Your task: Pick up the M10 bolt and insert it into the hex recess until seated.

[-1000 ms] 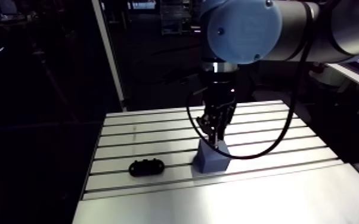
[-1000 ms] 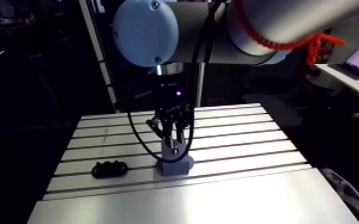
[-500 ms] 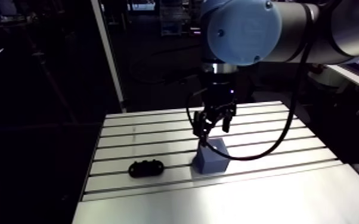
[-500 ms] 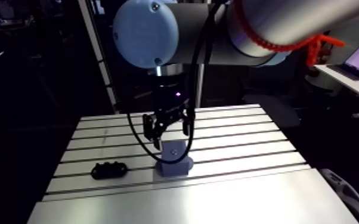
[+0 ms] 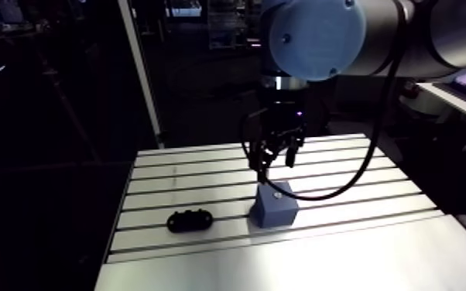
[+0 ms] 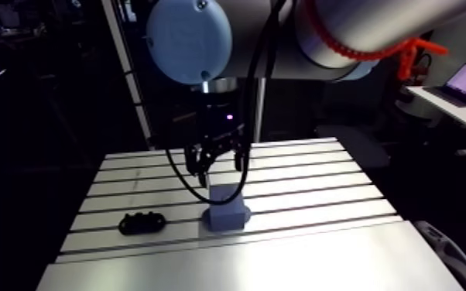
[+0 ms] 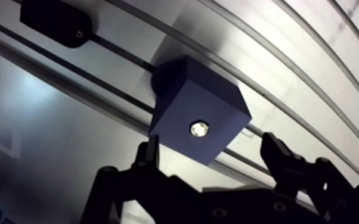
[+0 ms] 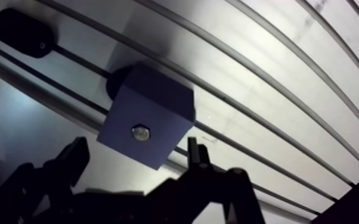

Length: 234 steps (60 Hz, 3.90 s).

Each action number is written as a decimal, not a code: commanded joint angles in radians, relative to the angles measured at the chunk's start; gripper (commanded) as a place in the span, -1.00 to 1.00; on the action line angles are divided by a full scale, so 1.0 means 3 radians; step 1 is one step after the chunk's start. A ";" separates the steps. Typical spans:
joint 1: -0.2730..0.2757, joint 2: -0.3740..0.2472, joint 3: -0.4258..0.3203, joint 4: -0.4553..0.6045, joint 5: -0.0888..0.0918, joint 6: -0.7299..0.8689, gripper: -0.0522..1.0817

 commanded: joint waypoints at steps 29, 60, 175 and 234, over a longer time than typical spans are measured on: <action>-0.0008 -0.0163 -0.0313 0.0613 0.0046 0.1883 0.99; -0.0007 -0.0209 0.0068 -0.0028 -0.0032 0.1708 1.00; -0.0142 -0.0148 0.0349 -0.0335 0.0153 0.1434 1.00; -0.0168 -0.0050 0.0368 -0.0361 0.0153 0.1377 1.00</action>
